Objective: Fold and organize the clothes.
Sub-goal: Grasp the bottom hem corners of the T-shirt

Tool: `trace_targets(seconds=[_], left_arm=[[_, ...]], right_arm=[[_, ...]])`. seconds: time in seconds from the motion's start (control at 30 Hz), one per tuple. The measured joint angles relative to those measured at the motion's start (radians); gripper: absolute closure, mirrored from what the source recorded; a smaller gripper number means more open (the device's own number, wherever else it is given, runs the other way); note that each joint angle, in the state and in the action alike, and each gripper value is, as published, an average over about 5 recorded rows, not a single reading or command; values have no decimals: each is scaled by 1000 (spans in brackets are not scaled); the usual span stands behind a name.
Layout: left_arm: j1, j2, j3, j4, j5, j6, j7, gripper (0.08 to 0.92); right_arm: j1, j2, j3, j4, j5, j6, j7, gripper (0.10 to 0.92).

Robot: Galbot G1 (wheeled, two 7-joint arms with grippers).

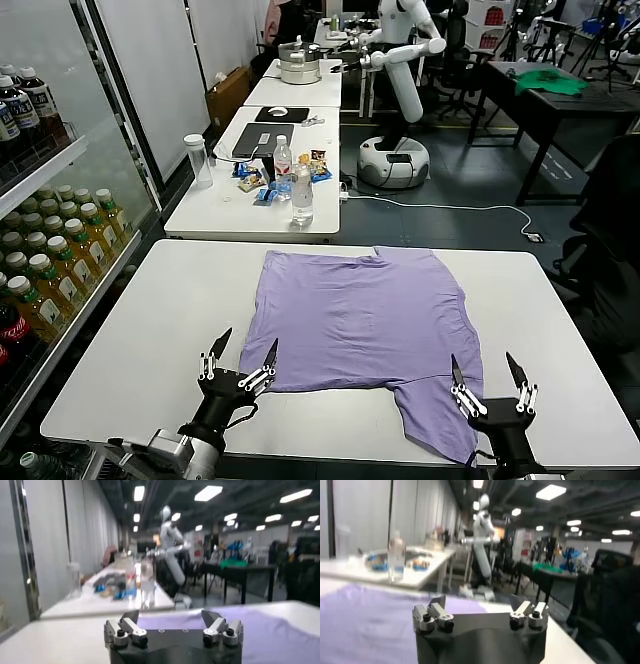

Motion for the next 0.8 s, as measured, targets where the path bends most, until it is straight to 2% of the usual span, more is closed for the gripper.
trace_targets(seconds=[0.37,0.8], left_arm=[[-70,22,36,100,-39,148,-82,177],[-117,34,62,211,-80,215,-132,180]], right_arm=[[-25,37,-51,-69,-27,-35,9,203],[-17,61,-102,-147,-13,-52,28,208]])
